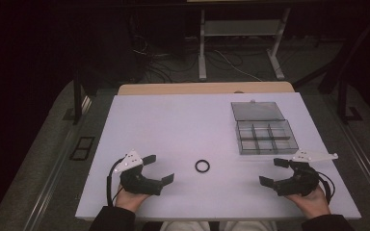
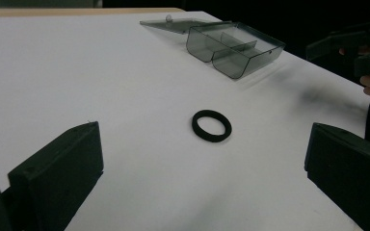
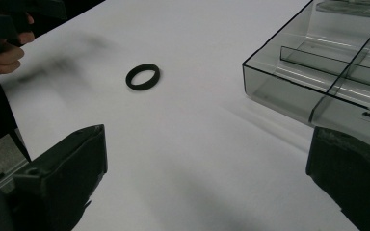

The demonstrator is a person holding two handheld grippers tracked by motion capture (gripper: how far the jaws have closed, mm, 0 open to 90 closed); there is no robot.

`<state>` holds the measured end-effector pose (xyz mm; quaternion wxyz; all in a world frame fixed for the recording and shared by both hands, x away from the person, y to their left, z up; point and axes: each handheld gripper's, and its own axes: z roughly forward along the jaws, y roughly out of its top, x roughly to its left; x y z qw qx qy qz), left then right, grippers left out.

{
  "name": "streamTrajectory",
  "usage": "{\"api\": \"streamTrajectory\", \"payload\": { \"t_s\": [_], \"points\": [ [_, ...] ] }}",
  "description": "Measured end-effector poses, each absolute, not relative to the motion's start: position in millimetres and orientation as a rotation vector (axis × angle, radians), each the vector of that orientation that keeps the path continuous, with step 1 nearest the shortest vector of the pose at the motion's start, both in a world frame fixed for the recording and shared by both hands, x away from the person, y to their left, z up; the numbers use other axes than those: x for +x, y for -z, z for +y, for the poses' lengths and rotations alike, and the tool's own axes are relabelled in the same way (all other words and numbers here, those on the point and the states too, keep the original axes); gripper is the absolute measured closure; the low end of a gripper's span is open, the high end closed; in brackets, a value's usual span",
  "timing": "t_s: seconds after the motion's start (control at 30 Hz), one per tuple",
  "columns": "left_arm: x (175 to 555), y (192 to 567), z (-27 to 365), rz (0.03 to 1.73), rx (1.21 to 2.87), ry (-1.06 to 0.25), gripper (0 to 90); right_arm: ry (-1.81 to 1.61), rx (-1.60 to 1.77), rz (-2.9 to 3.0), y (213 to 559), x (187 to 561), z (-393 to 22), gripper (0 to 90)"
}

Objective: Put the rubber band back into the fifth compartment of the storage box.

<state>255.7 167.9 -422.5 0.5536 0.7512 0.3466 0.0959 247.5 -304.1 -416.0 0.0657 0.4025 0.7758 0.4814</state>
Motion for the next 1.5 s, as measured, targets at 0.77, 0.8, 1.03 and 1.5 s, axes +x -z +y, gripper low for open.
{"api": "streamTrajectory", "payload": {
  "t_s": [0.77,0.8,1.03,1.5],
  "points": [
    [254.2,423.4,167.6,0.812,1.772,-0.195,0.0,-1.450,1.215,2.379,417.1,249.6,-303.5,0.5],
    [254.1,423.2,167.6,0.811,1.774,-0.192,0.0,-1.449,1.214,2.380,417.2,249.6,-303.3,0.5],
    [252.8,420.3,168.2,0.797,1.786,-0.176,0.0,-1.452,1.222,2.383,416.6,249.4,-304.2,0.5],
    [255.1,404.6,164.0,0.773,1.862,-0.164,0.0,-1.445,1.224,2.382,416.9,249.6,-305.3,0.5]
  ]
}}
